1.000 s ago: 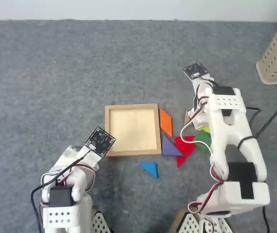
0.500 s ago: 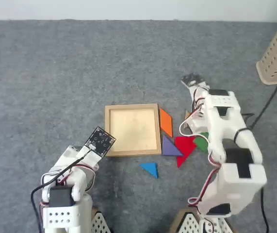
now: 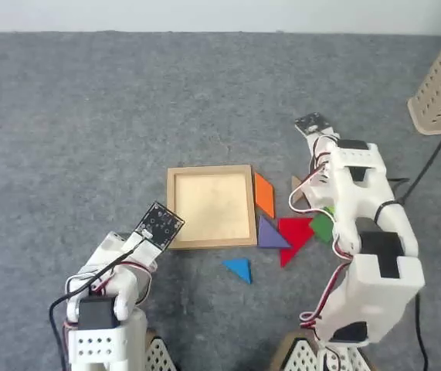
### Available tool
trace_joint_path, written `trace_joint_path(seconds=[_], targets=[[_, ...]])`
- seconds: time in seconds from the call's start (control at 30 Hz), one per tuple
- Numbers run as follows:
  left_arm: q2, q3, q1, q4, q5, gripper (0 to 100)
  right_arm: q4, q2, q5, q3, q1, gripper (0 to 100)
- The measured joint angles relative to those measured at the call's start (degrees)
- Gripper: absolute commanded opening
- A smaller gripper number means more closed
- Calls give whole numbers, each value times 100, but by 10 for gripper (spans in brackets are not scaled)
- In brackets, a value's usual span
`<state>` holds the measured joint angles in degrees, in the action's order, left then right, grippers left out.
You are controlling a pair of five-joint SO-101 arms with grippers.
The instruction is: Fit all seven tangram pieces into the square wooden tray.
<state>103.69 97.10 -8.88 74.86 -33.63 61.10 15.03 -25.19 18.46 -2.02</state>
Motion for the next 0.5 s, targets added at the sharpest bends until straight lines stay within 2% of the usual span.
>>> trace_joint_path(seconds=[0.07, 0.17, 0.3, 0.5], targets=[[0, 0, 0, 0, 0, 25, 158, 0, 35, -158, -18, 199], [0, 0, 9, 0, 0, 25, 466, 44, 132, -484, -18, 259], [0, 0, 18, 0, 0, 25, 949, 149, 695, -905, -18, 325], [0, 0, 18, 0, 0, 25, 1240, 158, 1090, -1459, -141, 326]])
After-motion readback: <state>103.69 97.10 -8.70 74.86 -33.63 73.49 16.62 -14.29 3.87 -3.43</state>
